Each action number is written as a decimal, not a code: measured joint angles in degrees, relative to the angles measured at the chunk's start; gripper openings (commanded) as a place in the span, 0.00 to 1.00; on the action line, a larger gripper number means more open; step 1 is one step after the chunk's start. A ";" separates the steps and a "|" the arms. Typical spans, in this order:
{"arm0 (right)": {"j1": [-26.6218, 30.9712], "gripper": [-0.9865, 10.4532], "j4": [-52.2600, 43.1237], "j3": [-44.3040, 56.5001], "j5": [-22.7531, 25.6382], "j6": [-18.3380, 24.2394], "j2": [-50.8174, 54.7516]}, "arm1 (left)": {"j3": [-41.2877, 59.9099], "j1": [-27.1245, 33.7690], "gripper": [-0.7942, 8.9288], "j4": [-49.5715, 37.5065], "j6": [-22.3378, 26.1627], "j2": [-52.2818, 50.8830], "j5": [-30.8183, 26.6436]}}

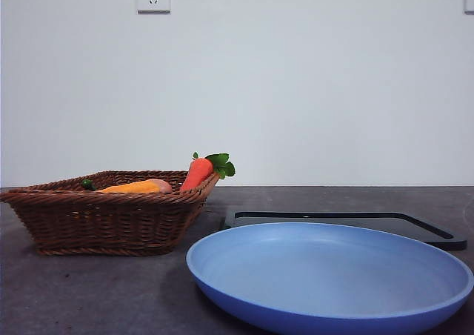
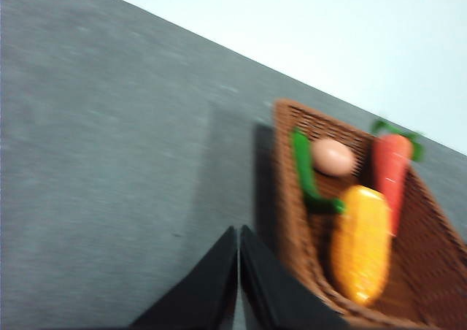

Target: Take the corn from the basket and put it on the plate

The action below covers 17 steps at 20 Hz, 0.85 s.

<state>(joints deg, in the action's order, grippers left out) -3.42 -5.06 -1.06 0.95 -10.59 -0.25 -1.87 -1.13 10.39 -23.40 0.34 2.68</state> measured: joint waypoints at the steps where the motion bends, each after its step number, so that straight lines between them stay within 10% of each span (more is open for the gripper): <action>1: 0.00 0.09 0.00 -0.20 -0.79 -1.05 0.00 | -0.13 -0.02 0.09 0.11 -0.07 0.00 1.70; 17: -0.02 0.09 19.26 -23.30 -5.62 -6.05 -8.63 | -23.98 0.00 0.09 11.69 1.03 8.35 9.60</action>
<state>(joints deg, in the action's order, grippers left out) -3.44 14.20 -24.36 -4.67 -16.64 -8.88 -25.85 -1.13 22.09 -22.37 8.69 12.27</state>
